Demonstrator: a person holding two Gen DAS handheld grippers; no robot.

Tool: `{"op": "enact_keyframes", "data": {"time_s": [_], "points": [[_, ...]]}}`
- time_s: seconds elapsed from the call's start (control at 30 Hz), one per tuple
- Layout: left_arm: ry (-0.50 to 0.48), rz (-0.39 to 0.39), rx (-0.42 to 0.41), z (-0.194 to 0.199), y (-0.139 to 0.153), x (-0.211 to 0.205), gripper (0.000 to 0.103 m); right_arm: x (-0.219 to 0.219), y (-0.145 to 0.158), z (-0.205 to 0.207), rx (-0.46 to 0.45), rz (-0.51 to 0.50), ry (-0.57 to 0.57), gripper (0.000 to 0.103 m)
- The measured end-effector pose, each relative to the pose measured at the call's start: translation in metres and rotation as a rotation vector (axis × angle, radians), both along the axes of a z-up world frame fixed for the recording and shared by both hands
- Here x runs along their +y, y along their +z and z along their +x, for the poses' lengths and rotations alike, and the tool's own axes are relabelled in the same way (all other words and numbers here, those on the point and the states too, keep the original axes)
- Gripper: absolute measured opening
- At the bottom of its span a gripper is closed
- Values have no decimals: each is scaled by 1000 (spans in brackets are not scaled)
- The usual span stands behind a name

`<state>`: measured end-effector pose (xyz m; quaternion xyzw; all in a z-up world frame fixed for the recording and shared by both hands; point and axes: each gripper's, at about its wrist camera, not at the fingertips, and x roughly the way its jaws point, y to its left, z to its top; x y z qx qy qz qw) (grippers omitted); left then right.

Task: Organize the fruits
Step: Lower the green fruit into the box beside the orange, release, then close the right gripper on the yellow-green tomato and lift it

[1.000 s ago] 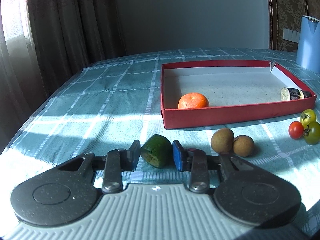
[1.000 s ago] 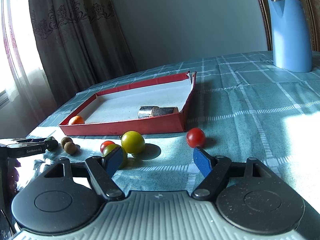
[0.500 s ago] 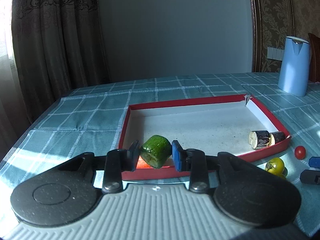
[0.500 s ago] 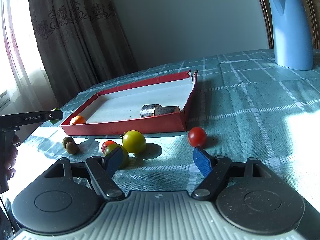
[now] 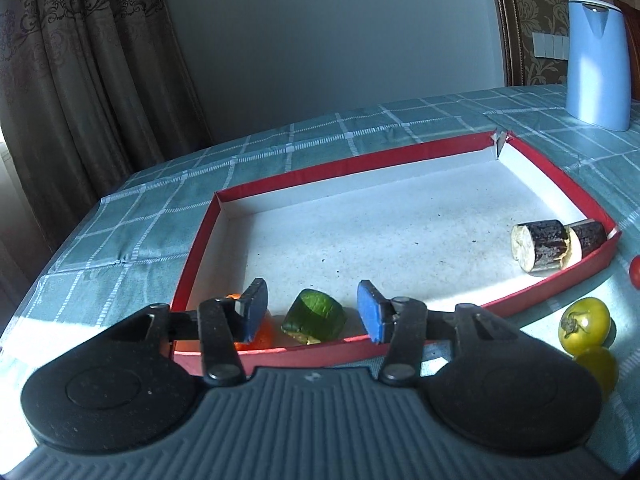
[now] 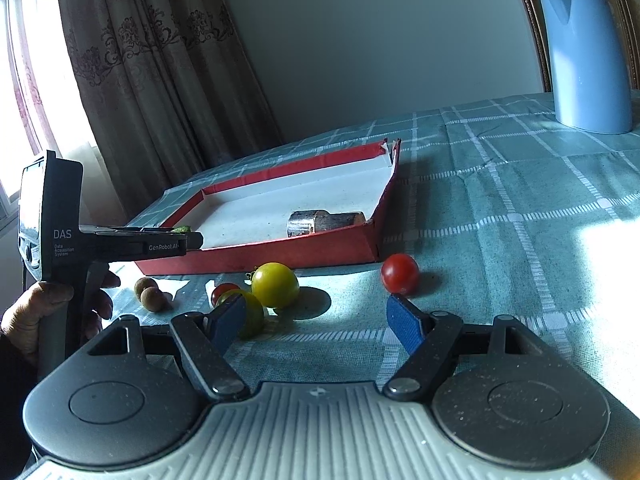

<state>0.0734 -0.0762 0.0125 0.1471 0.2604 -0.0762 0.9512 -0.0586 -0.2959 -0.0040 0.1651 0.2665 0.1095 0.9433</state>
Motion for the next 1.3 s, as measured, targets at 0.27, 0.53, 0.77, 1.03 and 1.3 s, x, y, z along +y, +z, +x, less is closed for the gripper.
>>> {"op": "enact_keyframes", "data": {"time_s": [0.27,0.53,0.77,1.03,1.3], "points": [[18,-101,-46,-26,15,20,71,0,0,0,-6,3,1,83],[152,-245,-185,-80,24,81,97,4,2,-4,-40,-22,17,83],[248,-302,-163,-94,7,114,99,34,11,-7,-92,-164,117,77],[267,-254,-116,-88,2,108,103,60,10,0,-53,-218,164,58],[290,-245,-77,-80,-2,109,103,69,7,11,-2,-220,169,52]]}}
